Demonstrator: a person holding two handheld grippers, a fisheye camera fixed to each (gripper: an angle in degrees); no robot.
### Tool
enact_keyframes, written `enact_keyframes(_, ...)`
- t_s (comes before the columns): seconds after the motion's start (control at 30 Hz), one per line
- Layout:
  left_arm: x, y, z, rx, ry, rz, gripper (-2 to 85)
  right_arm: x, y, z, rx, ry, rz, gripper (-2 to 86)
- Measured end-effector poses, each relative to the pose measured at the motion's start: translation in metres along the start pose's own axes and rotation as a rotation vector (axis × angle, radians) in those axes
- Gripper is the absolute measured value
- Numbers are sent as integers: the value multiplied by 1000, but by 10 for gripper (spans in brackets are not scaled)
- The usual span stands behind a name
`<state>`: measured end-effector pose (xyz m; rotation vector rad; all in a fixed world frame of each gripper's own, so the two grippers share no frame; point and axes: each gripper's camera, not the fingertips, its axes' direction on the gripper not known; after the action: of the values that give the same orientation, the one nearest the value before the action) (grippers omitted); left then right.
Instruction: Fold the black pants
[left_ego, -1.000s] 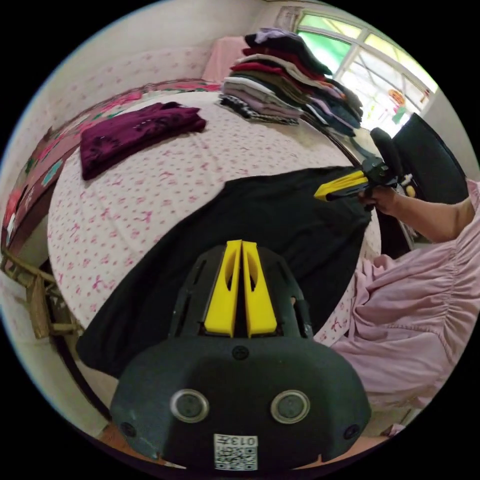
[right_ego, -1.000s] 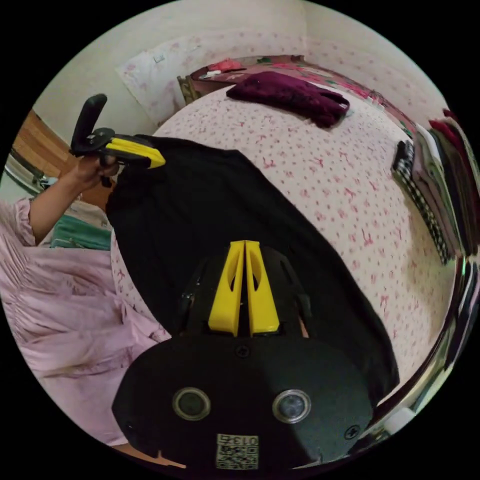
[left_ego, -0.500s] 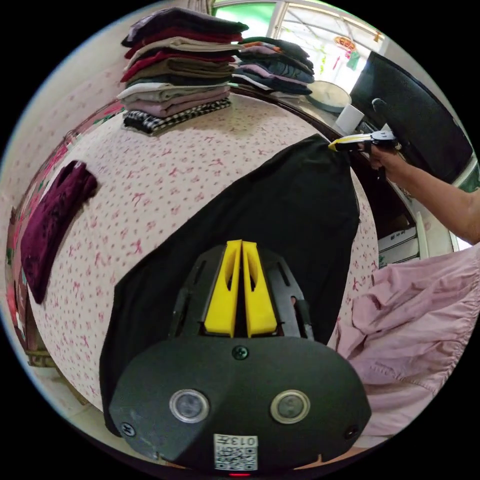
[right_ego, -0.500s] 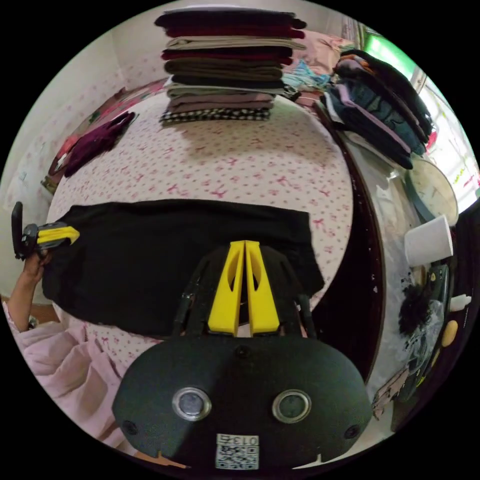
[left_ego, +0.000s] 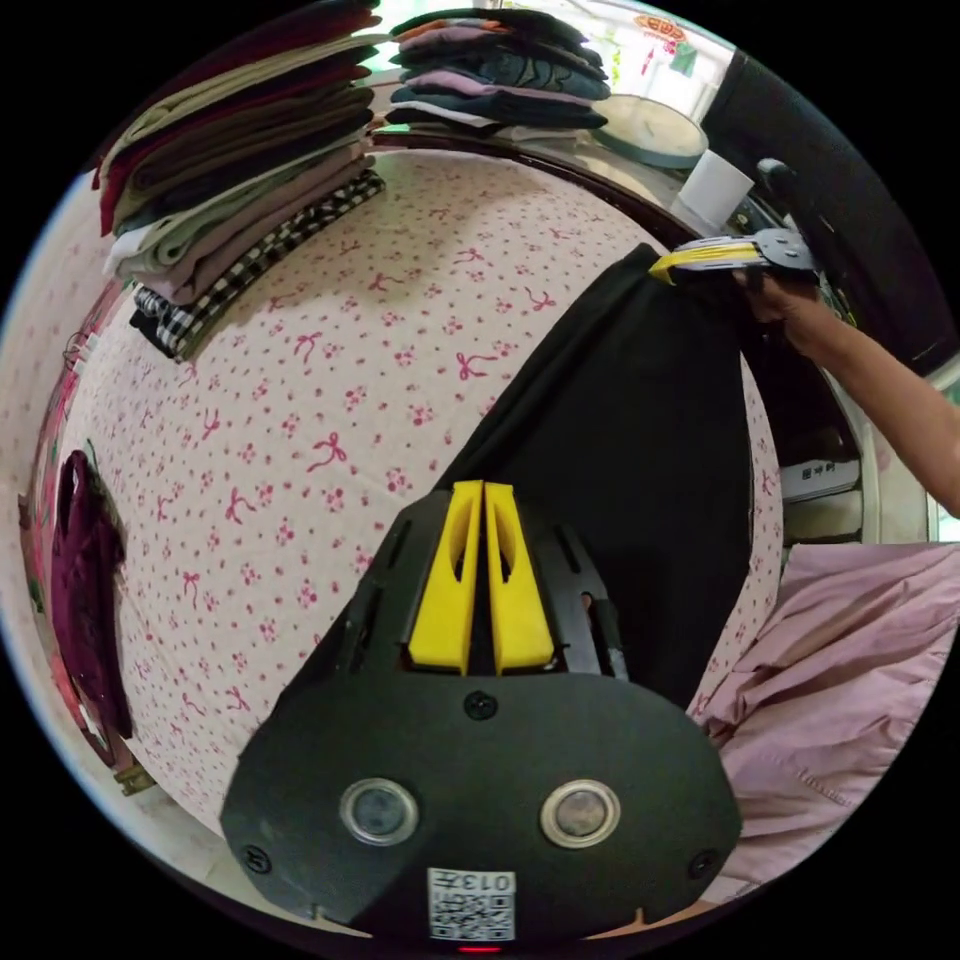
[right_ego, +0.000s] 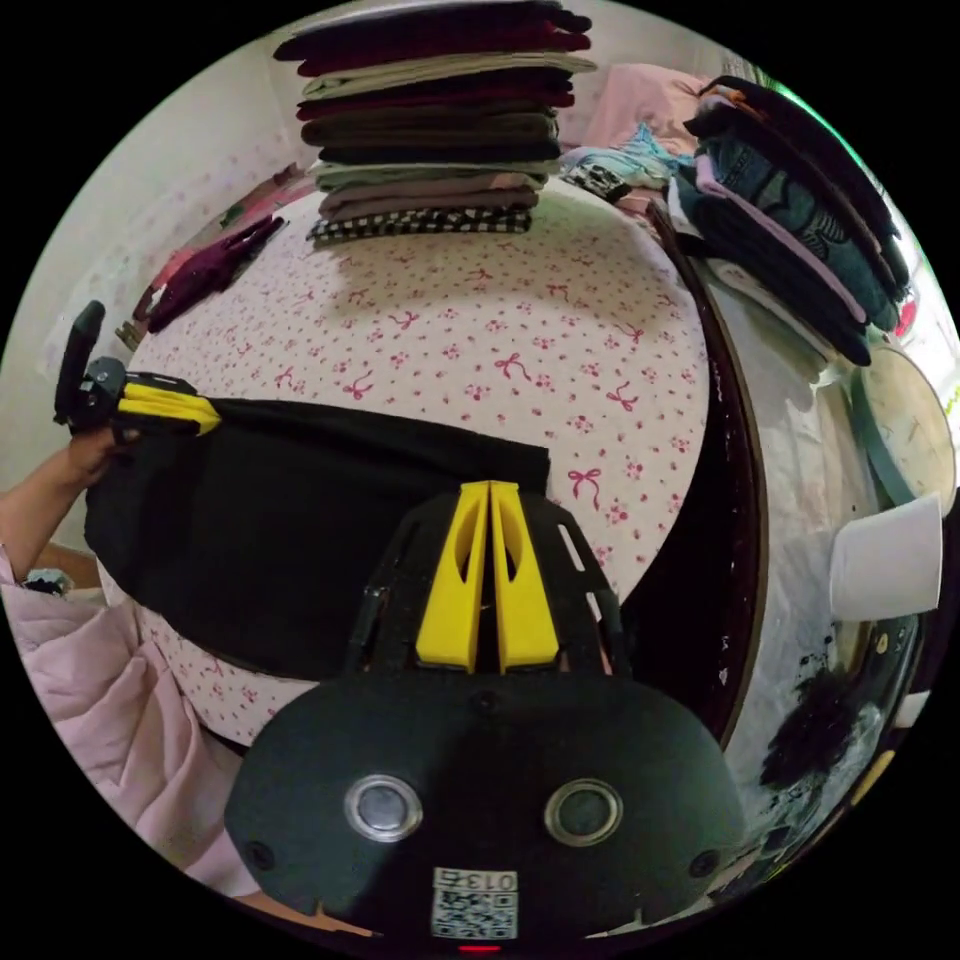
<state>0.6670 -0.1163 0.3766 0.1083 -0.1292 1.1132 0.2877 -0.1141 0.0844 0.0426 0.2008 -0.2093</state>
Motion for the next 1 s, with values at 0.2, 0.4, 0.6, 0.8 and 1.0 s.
enact_keyframes(0.2,11,-47,-9,138,42,-18,15,81,76,-53,158,-107,193,53)
enact_keyframes(0.4,63,-148,18,163,148,208,62,109,116,-48,139,-211,242,93)
enact_keyframes(0.6,96,-224,62,29,260,337,86,124,122,-38,112,-246,279,105)
enact_keyframes(0.8,112,-247,83,-67,182,432,99,122,125,-38,90,-242,234,93)
enact_keyframes(1.0,115,-254,86,-117,175,511,40,115,114,-41,72,-295,205,54)
